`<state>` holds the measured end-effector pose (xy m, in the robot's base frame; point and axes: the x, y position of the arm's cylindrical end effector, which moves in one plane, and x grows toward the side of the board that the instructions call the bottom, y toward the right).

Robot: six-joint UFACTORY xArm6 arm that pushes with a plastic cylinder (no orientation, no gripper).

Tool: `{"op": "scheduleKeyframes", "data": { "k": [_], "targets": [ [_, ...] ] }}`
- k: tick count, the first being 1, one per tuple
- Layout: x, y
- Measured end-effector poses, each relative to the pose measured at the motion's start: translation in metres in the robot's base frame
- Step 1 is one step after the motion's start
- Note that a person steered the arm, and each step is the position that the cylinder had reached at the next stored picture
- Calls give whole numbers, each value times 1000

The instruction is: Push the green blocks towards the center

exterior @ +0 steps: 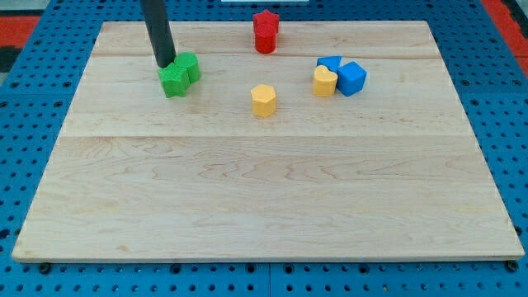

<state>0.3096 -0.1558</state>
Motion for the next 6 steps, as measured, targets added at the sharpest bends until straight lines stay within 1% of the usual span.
{"op": "scheduleKeyframes", "data": {
  "k": [1, 2, 3, 4, 6],
  "targets": [
    [31, 0],
    [46, -2],
    [76, -28],
    [76, 11],
    [60, 89]
  ]
}}
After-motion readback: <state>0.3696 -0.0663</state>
